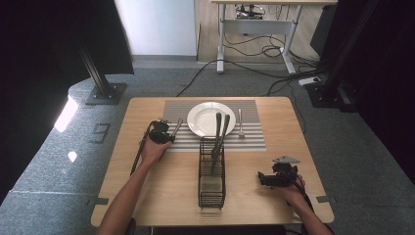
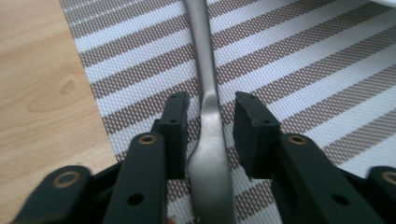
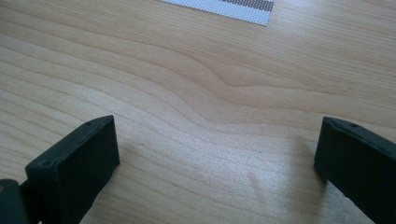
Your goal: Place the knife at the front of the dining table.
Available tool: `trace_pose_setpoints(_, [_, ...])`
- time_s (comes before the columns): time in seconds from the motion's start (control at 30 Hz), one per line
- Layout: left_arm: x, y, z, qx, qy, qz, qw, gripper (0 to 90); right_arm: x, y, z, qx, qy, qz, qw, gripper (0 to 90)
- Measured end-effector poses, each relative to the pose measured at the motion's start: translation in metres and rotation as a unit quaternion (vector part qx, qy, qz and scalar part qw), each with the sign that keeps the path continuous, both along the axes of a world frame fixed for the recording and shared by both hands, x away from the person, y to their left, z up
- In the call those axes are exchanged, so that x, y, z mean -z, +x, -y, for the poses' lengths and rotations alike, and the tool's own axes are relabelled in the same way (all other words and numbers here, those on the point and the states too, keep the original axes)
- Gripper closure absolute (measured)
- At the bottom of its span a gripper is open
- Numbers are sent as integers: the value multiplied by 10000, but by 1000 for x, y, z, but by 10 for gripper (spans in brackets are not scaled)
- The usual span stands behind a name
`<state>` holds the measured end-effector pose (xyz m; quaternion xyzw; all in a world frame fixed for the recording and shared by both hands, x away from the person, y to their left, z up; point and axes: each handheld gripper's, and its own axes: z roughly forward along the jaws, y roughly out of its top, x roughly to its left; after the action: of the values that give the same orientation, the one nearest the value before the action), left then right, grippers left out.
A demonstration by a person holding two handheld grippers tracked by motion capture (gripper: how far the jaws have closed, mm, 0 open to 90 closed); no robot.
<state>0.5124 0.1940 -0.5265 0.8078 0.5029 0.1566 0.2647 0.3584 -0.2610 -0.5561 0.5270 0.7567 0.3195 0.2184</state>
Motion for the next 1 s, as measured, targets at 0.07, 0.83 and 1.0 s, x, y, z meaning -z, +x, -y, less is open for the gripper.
trace_pose_setpoints(0.07, [0, 1, 4, -58, 145, 91, 9998, 779, 0, 0, 0, -1, 0, 2, 10000, 0])
trace_pose_setpoints(0.83, [2, 72, 12, -913, -138, 149, 9956, 797, -1, -2, 1, -61, -10, -17, 10000, 4])
trace_pose_setpoints(1.0, [3, 67, 12, -752, -252, 166, 9967, 621, -1, -3, 1, -62, -16, -18, 10000, 4])
